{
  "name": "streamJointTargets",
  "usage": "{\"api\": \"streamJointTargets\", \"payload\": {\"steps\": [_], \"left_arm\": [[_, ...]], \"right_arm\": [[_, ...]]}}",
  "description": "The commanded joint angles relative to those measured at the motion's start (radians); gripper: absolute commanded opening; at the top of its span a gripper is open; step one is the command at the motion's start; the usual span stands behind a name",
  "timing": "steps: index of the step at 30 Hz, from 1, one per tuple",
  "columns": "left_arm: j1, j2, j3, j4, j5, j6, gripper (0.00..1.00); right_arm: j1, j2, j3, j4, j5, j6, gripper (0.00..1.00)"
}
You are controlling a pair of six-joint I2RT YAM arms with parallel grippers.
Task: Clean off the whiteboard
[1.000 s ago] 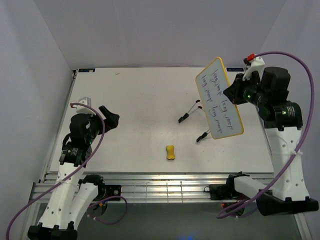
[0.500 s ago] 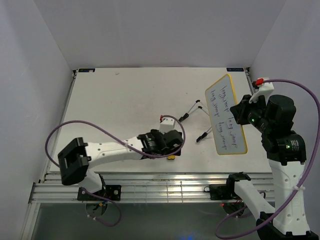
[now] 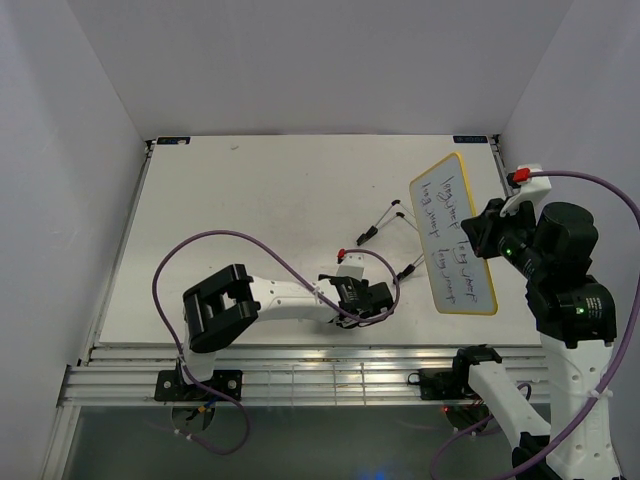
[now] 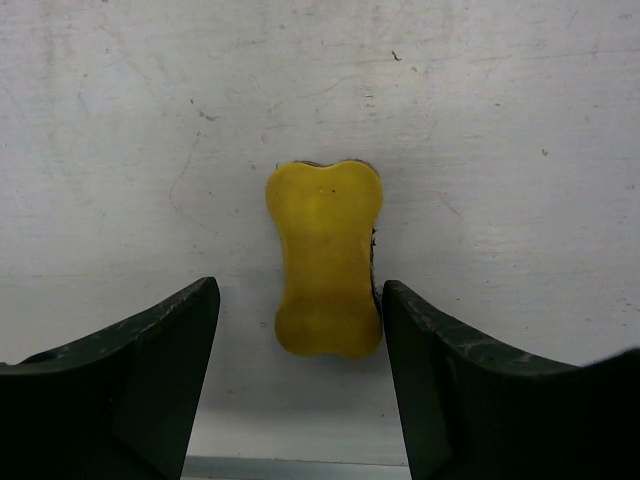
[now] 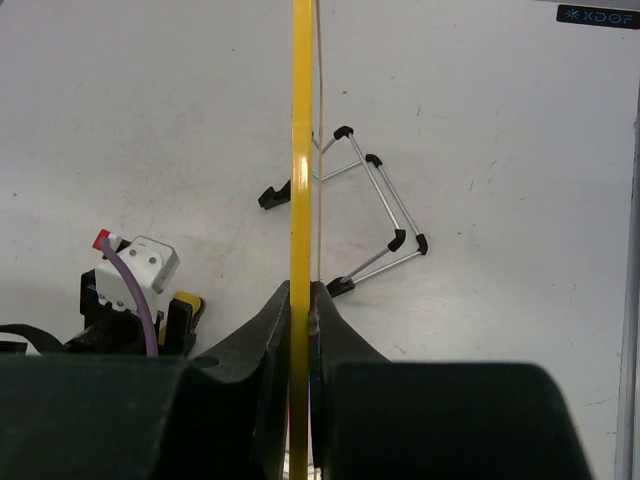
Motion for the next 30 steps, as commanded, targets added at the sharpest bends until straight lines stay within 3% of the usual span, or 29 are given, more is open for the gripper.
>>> {"api": "streamJointTargets", "payload": {"steps": [1,13,21,27,30], "left_arm": [[0.006,-0.016,0.031,0.028,-0.025,0.005,0.76],[0.042,-0.048,-0.002,0.141,0.045,0.087,0.75],[0.047,-0.074,-0.047,0.194,0.061,0.091,0.51],[0.047,-0.073,-0.068,0.203,0.067,0.080,0.50],[0.047,-0.077,-0.074,0.204,0.065,0.079,0.38]], "right_arm": [[0.000,-0.014,0.001,0.092,-0.042,-0.014,0.08],[0.002,-0.015,-0.026,0.093,-0.075,-0.027,0.08],[0.002,-0.008,-0.022,0.093,-0.102,-0.033,0.08],[0.002,-0.009,-0.021,0.092,-0.109,-0.036,0.08],[0.000,-0.005,-0.022,0.093,-0.110,-0.034,0.08]]}}
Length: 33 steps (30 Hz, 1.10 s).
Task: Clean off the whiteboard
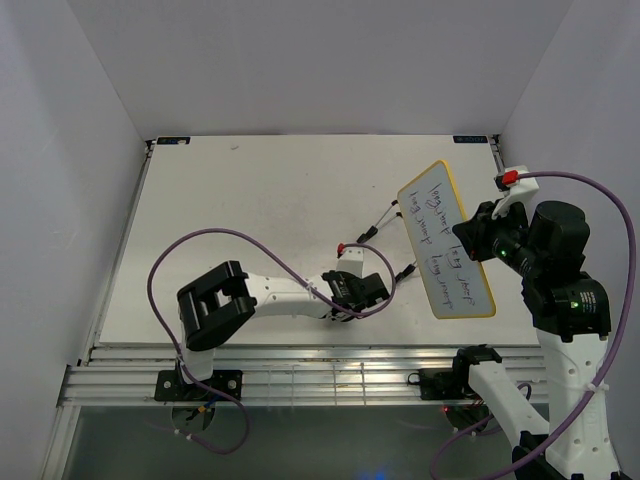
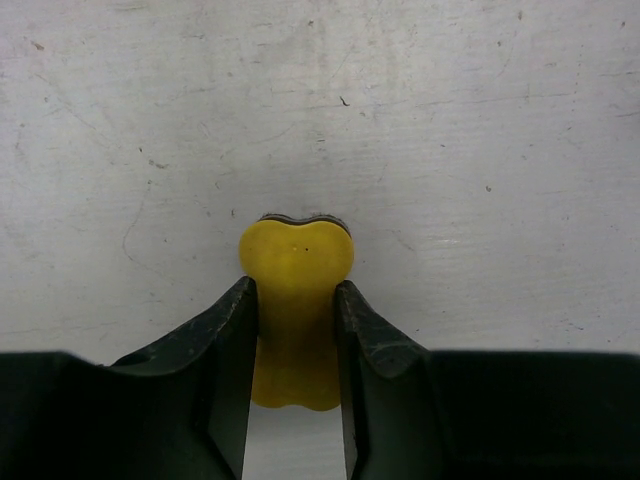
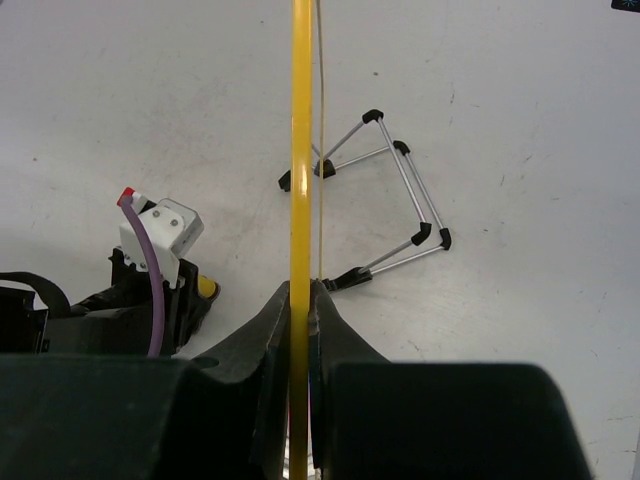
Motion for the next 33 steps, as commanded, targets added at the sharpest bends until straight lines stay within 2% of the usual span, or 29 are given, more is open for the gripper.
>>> {"api": "streamJointTargets", "payload": {"steps": [1,6,9,13,14,17,20,21,24,28,33], "left_arm": [[-0.002,-0.062,-0.018,0.017,0.003,-0.007,0.33],[0.018,-0.132,-0.059,0.017,-0.012,-0.010,0.22],[0.070,-0.255,-0.117,0.026,-0.020,0.013,0.21],[0.150,-0.483,-0.192,0.019,-0.063,0.076,0.21],[0.165,-0.587,-0.206,0.012,-0.067,0.087,0.21],[0.185,-0.779,-0.257,0.005,-0.125,0.099,0.19],[0.185,-0.916,-0.312,0.050,-0.152,0.133,0.19],[0.187,-0.941,-0.336,0.086,-0.146,0.194,0.19],[0.187,-0.993,-0.413,0.201,-0.101,0.262,0.19],[0.187,-0.995,-0.513,0.359,-0.037,0.314,0.19],[0.187,-0.976,-0.571,0.463,0.024,0.329,0.19]], "right_arm": [[0.000,-0.007,0.010,0.096,-0.028,0.001,0.08],[0.002,0.004,-0.010,0.122,-0.074,0.024,0.08],[0.000,0.033,-0.031,0.182,-0.207,0.077,0.08],[0.002,0.105,-0.124,0.352,-0.472,0.193,0.08],[0.003,0.118,-0.147,0.389,-0.487,0.214,0.08],[0.022,0.165,-0.238,0.531,-0.487,0.321,0.08],[0.130,0.193,-0.327,0.659,-0.378,0.407,0.08],[0.207,0.197,-0.353,0.690,-0.306,0.427,0.08],[0.333,0.246,-0.431,0.779,-0.219,0.478,0.08],[0.373,0.260,-0.545,0.889,-0.163,0.527,0.08],[0.405,0.297,-0.600,0.921,-0.146,0.528,0.08]]}}
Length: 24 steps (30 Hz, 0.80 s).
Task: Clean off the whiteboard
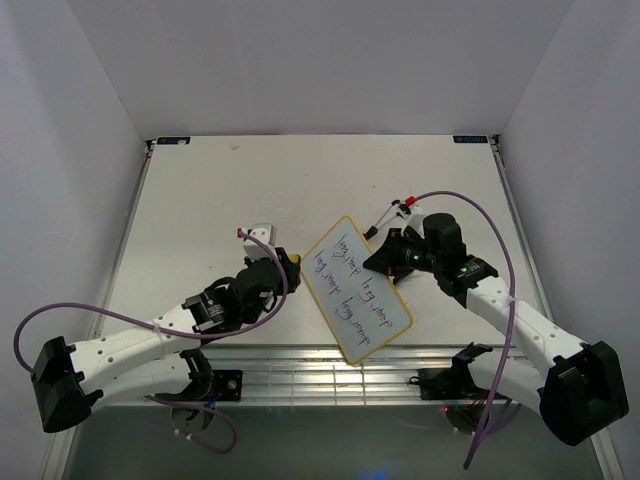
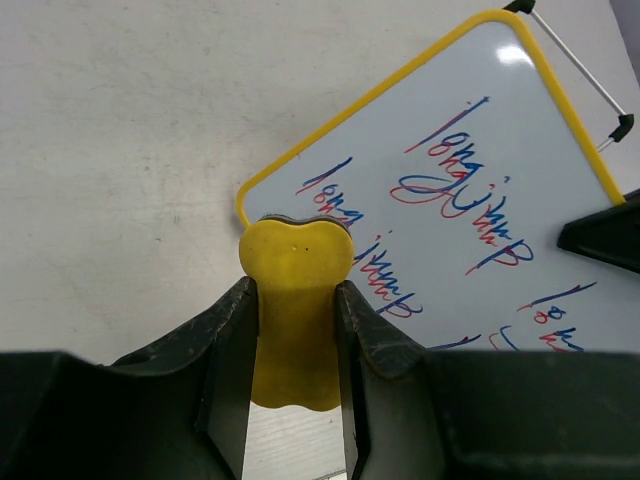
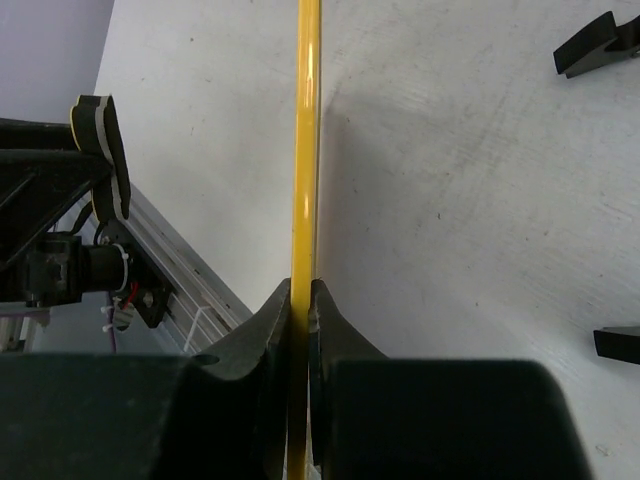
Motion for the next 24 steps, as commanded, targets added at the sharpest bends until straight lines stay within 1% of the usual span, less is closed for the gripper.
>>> {"api": "streamJointTargets", "payload": {"steps": [1,3,4,5,6,10,11,14,19,22,24], "left_arm": [[-0.003,0.001,-0.014,0.177,0.065,0.050,0.19],[-0.003,0.015,-0.027,0.225,0.085,0.059,0.20],[-0.003,0.039,-0.032,0.292,0.094,0.072,0.21],[-0.003,0.054,-0.035,0.314,0.102,0.091,0.22],[-0.003,0.074,-0.026,0.327,0.108,0.093,0.22],[-0.001,0.183,0.032,0.322,0.114,0.085,0.22],[-0.001,0.221,0.041,0.324,0.114,0.084,0.23],[0.009,0.266,0.061,0.340,0.109,0.067,0.23],[0.031,0.311,0.051,0.440,0.141,0.105,0.25],[0.074,0.341,0.054,0.465,0.184,0.107,0.25],[0.103,0.354,0.042,0.492,0.221,0.102,0.25]], "right_arm": [[0.032,0.019,0.002,0.174,0.030,0.031,0.08],[0.047,0.045,0.002,0.162,0.063,0.027,0.08],[0.052,0.053,0.004,0.152,0.076,0.021,0.08],[0.053,0.059,0.008,0.139,0.091,0.013,0.08],[0.061,0.064,0.014,0.125,0.123,0.008,0.08],[0.075,0.051,0.025,0.064,0.174,-0.007,0.08],[0.076,0.048,0.025,0.060,0.174,-0.007,0.08],[0.090,0.039,0.024,0.059,0.163,-0.003,0.08],[0.107,-0.001,-0.005,0.080,0.137,0.031,0.08],[0.113,-0.009,-0.012,0.080,0.129,0.047,0.08],[0.119,-0.013,-0.018,0.115,0.119,0.054,0.08]]}}
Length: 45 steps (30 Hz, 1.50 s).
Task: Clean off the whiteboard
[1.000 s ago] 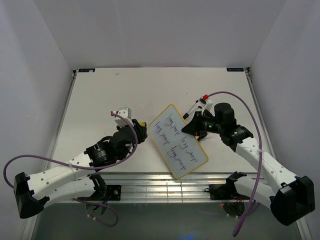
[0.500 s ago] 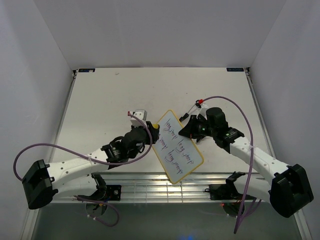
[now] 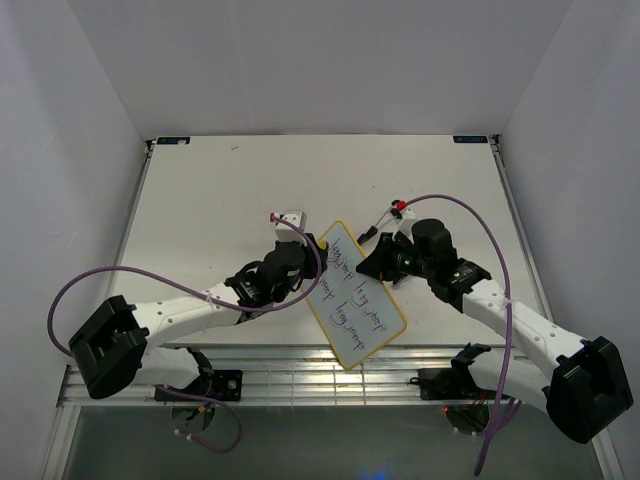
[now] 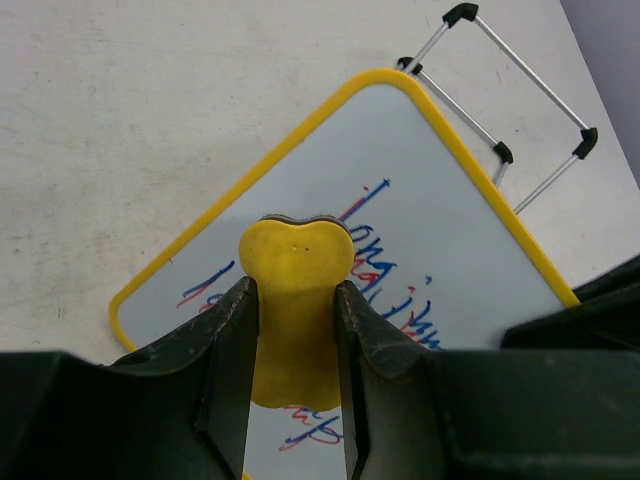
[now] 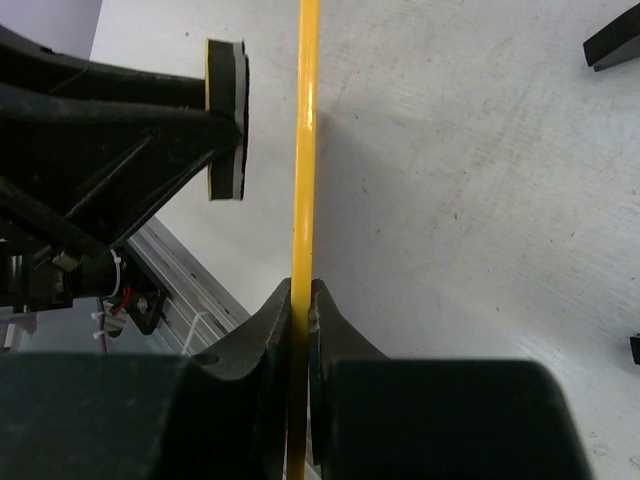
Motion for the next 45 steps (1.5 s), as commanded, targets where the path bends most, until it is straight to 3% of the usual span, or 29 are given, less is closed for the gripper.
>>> {"api": "streamJointTargets", "payload": {"steps": [1,22,36,40,45], "left_arm": [[0.039,0.023,0.014,0.094,0.064,0.012,0.25],[0.061,0.089,-0.120,0.421,0.150,-0.006,0.25],[-0.047,0.087,-0.081,0.426,0.140,0.049,0.25],[-0.033,0.089,-0.062,0.360,0.073,0.031,0.23],[0.053,0.095,-0.054,0.295,0.093,0.000,0.20]], "right_arm": [[0.013,-0.030,-0.005,0.078,-0.007,0.011,0.08],[0.024,-0.024,-0.024,0.211,-0.125,0.085,0.08],[0.029,-0.024,-0.022,0.240,-0.136,0.097,0.08],[0.029,-0.041,-0.027,0.239,-0.130,0.096,0.08],[0.030,-0.048,-0.025,0.239,-0.139,0.091,0.08]]}}
